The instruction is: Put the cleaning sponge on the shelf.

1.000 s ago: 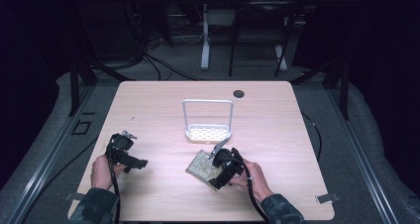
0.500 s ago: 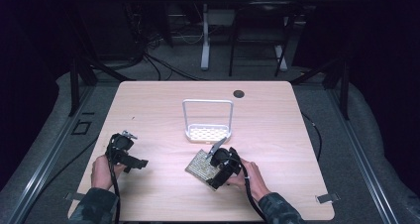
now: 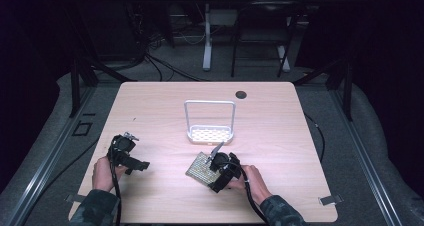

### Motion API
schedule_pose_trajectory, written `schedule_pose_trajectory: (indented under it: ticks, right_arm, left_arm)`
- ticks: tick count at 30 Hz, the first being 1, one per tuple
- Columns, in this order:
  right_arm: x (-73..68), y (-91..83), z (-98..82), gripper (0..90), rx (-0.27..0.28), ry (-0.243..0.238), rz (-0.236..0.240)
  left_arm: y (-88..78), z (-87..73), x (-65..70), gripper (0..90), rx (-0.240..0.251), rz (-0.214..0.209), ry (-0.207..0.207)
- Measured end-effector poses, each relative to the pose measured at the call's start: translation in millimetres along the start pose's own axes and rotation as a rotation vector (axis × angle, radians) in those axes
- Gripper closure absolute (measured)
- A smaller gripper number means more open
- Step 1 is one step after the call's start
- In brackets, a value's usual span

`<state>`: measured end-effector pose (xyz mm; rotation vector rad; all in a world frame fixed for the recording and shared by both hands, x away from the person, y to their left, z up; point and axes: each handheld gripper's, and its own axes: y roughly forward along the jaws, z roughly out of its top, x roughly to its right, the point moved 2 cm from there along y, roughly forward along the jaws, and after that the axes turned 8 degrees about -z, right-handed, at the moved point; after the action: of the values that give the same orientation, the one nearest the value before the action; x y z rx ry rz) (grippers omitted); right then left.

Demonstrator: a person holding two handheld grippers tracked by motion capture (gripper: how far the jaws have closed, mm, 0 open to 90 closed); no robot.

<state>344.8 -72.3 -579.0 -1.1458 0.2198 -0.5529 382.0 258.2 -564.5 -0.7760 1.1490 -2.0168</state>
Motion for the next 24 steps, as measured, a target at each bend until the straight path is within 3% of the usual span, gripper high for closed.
schedule_pose_trajectory:
  ticks: [5, 8, 12, 16, 24]
  right_arm:
    - [-0.2, -1.6, -0.4, 19.9, -0.006, -0.002, 0.000]
    - [1.6, -4.2, -1.9, 31.9, 0.011, 0.007, -0.006]
    - [3.3, -6.1, -3.4, 37.5, 0.021, 0.029, -0.003]
    - [5.1, -10.3, -4.5, 37.6, 0.040, 0.037, -0.019]
    - [15.6, -31.4, -7.0, 37.3, 0.109, 0.101, -0.050]
  left_arm:
    - [-0.2, -0.1, 0.0, 1.9, -0.001, 0.005, 0.000]
    - [-0.2, -0.1, 0.0, 2.1, -0.001, 0.007, -0.001]
    - [-0.7, 0.0, -0.2, 2.3, 0.001, 0.010, 0.002]
    - [-1.4, -0.1, -1.1, 2.4, 0.008, 0.009, -0.005]
    - [-2.2, 0.3, 0.1, 3.4, 0.008, 0.018, 0.005]
